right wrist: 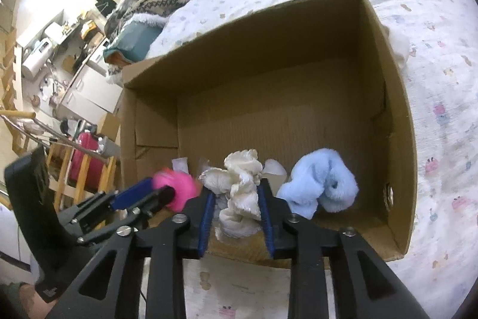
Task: Organize soft objects
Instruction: 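Carry the pink duck and white scrunchie into the box, then open both grippers and lift them out of the box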
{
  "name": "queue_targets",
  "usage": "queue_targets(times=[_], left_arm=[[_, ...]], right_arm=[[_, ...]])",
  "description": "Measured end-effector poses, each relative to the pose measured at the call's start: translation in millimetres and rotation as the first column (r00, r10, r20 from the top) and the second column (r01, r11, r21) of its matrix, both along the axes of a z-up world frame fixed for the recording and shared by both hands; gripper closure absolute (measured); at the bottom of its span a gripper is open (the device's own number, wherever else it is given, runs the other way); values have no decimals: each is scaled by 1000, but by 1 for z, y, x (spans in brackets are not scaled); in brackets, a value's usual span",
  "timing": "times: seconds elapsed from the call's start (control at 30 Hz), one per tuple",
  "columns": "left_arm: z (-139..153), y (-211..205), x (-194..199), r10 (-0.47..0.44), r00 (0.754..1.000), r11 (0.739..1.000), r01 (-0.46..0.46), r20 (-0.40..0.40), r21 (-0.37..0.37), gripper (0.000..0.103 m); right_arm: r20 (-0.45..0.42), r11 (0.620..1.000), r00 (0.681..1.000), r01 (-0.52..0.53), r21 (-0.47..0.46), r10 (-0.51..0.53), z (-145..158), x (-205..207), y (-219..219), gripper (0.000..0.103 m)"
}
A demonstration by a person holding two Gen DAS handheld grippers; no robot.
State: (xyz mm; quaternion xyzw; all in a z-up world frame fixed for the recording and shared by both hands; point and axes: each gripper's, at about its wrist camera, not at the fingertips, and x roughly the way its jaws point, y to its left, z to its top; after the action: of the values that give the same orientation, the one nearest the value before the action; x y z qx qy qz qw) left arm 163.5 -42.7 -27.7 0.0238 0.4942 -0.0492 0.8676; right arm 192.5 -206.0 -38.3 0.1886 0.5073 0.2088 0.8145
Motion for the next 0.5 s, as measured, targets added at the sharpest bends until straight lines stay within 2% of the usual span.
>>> queue_targets(times=[0.03, 0.07, 0.13, 0.33, 0.43, 0.5], left_arm=[[2, 0, -1, 4, 1000, 1000, -4, 12, -2, 46], [5, 0, -2, 8, 1000, 1000, -8, 21, -6, 43], [9, 2, -5, 18, 999, 1000, -18, 27, -19, 36], [28, 10, -14, 53, 997, 998, -51, 55, -38, 36], [37, 19, -21, 81, 993, 997, -79, 82, -20, 36], [40, 24, -25, 93, 993, 996, -92, 80, -15, 36]], right_arm=[[5, 1000, 1000, 4, 7, -4, 1, -1, -1, 43], [14, 1000, 1000, 7, 11, -7, 3, -2, -2, 34], [30, 1000, 1000, 6, -8, -6, 7, -4, -2, 34], [94, 994, 994, 59, -90, -50, 25, -14, -11, 29], [145, 992, 987, 89, -88, -76, 40, -27, -18, 28], [165, 988, 983, 95, -119, -74, 50, -35, -18, 24]])
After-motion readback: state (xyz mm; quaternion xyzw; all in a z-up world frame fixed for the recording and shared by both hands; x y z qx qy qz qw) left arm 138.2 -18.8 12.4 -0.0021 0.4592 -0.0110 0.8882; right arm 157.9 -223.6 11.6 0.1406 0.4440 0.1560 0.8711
